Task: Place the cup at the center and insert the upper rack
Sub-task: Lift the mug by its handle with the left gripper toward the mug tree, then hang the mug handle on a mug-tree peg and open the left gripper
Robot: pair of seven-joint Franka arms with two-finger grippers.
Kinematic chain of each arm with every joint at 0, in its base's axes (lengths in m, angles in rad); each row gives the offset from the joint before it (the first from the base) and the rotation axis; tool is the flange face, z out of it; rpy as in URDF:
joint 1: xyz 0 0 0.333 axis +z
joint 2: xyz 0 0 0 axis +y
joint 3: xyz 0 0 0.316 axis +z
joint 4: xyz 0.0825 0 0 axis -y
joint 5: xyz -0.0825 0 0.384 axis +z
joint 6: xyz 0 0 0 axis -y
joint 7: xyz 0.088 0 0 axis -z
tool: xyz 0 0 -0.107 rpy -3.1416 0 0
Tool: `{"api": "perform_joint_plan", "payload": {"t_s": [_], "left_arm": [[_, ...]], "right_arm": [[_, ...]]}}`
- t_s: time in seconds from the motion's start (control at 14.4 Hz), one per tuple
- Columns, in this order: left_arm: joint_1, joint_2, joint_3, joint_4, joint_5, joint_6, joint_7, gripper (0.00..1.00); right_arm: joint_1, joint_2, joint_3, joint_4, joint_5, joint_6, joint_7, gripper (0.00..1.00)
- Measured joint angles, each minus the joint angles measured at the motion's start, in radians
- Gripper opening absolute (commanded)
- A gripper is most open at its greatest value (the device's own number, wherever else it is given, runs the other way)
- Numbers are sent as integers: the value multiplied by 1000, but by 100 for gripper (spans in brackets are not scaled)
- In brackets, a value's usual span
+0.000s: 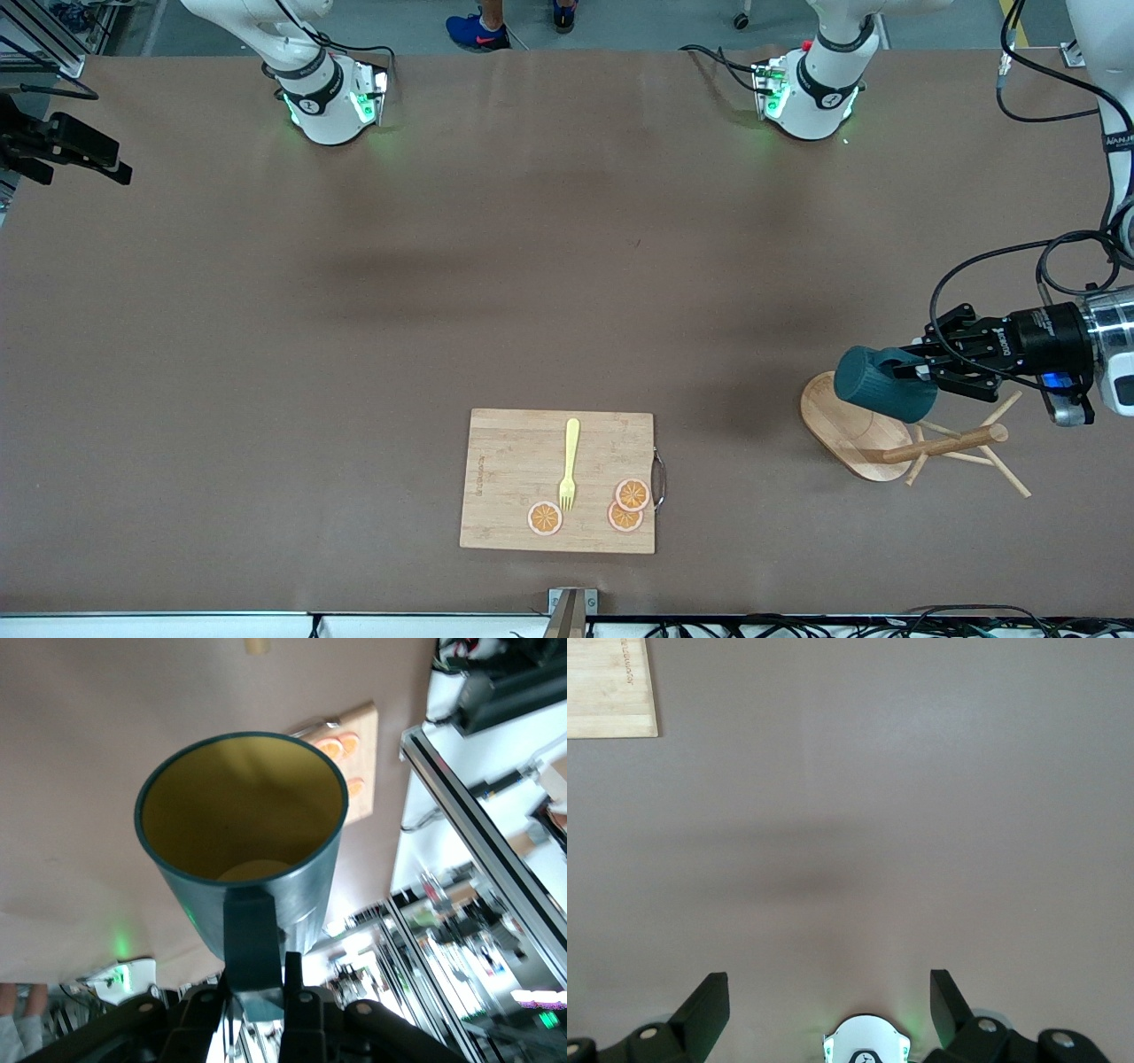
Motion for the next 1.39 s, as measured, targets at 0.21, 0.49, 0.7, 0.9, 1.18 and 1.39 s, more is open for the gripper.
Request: {"api": "perform_joint_plan", "payload": {"t_s": [0.21, 0.49, 0.7, 0.9, 1.18, 1.39], "left_arm": [[21, 39, -1, 1, -33, -9, 48, 1], [43, 60, -2, 3, -36, -9, 114, 1], [67, 83, -2, 3, -56, -9, 189, 1], [103, 100, -3, 3, -113, -26, 254, 1], [144, 139, -4, 4, -170, -67, 322, 2], [156, 170, -4, 5, -195, -69, 387, 2]], "right_arm": [[2, 0, 2, -1, 3, 1, -1, 100], [23, 0, 8, -1, 6, 5, 0, 100], [23, 0, 7, -1, 6, 5, 0, 100], [23, -2, 4, -12, 6, 10, 0, 100], [22, -17, 2, -43, 6, 27, 0, 100], [22, -23, 0, -53, 6, 35, -1, 100]]}}
